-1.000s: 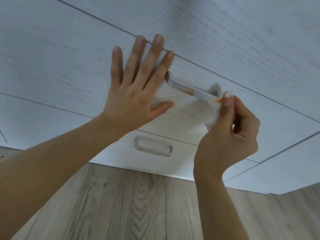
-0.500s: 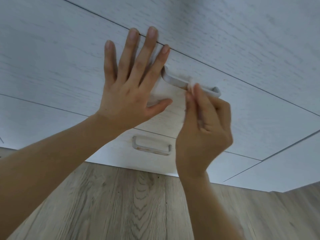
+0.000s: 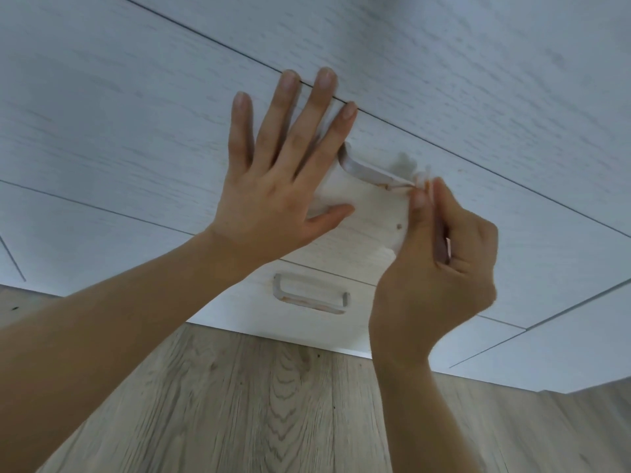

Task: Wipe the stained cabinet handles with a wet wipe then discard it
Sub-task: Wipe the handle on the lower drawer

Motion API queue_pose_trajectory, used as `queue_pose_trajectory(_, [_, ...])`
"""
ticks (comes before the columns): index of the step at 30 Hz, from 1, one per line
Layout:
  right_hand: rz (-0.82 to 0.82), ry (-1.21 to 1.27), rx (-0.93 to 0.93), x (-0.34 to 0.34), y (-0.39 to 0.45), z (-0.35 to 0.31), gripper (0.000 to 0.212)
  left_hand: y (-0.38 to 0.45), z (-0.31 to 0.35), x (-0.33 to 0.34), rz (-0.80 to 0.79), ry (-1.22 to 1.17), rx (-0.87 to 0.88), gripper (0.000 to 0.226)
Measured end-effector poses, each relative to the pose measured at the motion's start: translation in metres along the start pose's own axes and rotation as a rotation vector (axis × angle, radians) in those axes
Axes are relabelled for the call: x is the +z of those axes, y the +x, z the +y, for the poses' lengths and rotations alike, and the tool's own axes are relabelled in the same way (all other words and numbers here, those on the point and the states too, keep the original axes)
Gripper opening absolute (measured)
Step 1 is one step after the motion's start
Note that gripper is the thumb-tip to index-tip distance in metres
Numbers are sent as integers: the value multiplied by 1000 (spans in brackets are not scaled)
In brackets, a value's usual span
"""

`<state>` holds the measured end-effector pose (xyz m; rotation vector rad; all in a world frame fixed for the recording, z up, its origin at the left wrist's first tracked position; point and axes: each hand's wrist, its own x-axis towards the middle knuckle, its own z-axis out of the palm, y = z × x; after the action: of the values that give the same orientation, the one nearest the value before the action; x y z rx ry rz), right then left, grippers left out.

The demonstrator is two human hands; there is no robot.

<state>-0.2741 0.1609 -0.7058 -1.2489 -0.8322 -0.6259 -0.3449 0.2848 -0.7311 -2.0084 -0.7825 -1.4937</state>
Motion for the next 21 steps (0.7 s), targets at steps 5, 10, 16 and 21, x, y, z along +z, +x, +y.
queue_pose_trajectory(5, [-2, -24, -33, 10, -4, -1, 15, 0, -1, 0, -1, -1, 1, 81])
queue_pose_trajectory(10, [-10, 13, -30, 9, -3, 0, 17, -1, -1, 0, 4, -13, 7, 81])
queue_pose_trajectory(16, [-59, 18, -38, 10, -4, -3, 16, -1, -8, -3, 39, -10, 41, 77])
queue_pose_trajectory(21, [-105, 44, -57, 11, -6, -9, 12, -1, -23, -4, 86, 36, 95, 77])
